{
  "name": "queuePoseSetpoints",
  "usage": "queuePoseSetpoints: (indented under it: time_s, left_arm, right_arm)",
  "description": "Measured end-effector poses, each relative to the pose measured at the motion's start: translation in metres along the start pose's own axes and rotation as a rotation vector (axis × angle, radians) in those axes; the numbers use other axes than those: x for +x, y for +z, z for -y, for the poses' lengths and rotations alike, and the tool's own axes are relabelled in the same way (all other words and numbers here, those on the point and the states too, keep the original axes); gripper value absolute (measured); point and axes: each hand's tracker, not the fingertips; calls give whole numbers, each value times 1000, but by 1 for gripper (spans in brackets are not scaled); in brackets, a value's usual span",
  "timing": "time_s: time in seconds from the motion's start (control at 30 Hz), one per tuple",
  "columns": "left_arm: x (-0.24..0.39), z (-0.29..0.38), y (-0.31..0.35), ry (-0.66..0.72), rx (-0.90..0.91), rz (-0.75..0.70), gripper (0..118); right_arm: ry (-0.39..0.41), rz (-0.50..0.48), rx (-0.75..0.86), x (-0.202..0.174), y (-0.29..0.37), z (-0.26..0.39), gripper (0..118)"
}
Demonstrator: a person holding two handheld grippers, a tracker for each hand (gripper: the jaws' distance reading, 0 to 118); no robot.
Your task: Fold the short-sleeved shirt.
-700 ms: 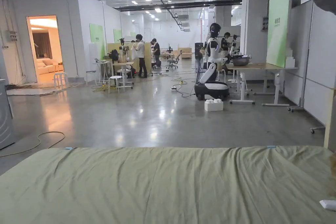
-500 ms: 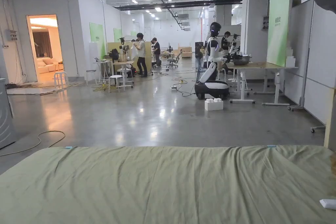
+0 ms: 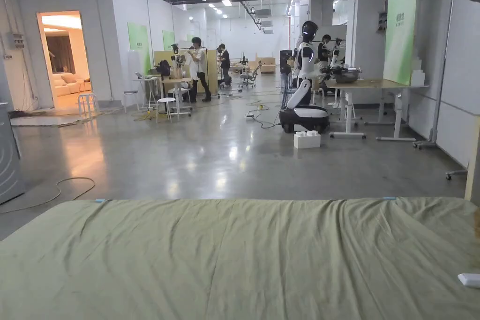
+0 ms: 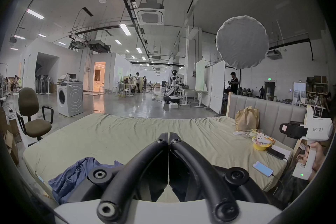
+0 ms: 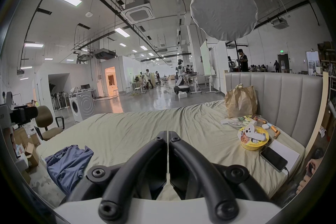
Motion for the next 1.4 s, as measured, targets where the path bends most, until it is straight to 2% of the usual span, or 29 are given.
queuePoseSetpoints:
  time_s: [0.07, 0.13, 0.3, 0.37, 0.43, 0.53, 0.57, 0.7, 0.87, 0.9, 0.93, 0.97, 1.0, 1.07, 1.1, 1.27, 1.4]
  left_arm:
    - [-5, 0, 0, -12, -13, 3, 0]
    - [-13, 1, -3, -2, -51, -59, 0]
    - [-74, 12, -12, 72, -157, -156, 1]
    - [-103, 28, -26, 105, -261, -194, 20]
    - [-135, 55, -47, 148, -385, -236, 60]
    - [-178, 116, -92, 192, -578, -251, 79]
    - [-191, 137, -105, 182, -629, -272, 90]
    - [-223, 201, -155, 139, -756, -308, 92]
    - [-245, 248, -190, 153, -865, -355, 94]
    - [-244, 248, -187, 157, -831, -342, 95]
    - [-241, 243, -185, 163, -823, -361, 93]
    - [-239, 237, -188, 160, -857, -360, 85]
    - [-237, 232, -188, 146, -879, -342, 62]
    - [-235, 228, -188, 74, -860, -349, 6]
    - [-240, 230, -191, 60, -874, -371, 5]
    - [-258, 220, -188, 291, -861, -362, 5]
    - [-266, 163, -168, 488, -654, -321, 5]
  right_arm:
    - [19, -7, -7, -4, -2, 1, 1]
    - [34, -17, -17, -6, -4, 3, 1]
    - [56, -54, -73, -9, -13, 18, 2]
    - [50, -62, -104, -11, -19, 25, 1]
    - [27, -84, -148, -13, -25, 34, 1]
    - [0, -113, -217, -17, -34, 49, 2]
    - [8, -115, -250, -19, -36, 51, 2]
    - [79, -102, -350, -26, -41, 67, 2]
    - [52, -105, -430, -34, -43, 82, 2]
    - [47, -108, -446, -36, -44, 87, 2]
    - [53, -105, -457, -38, -44, 90, 2]
    - [57, -103, -469, -40, -44, 94, 2]
    - [58, -103, -475, -43, -44, 97, 2]
    - [45, -117, -498, -44, -45, 104, 1]
    - [38, -128, -510, -45, -45, 106, 1]
    - [34, -171, -493, -45, -38, 107, 1]
    - [35, -190, -493, -35, -34, 111, 2]
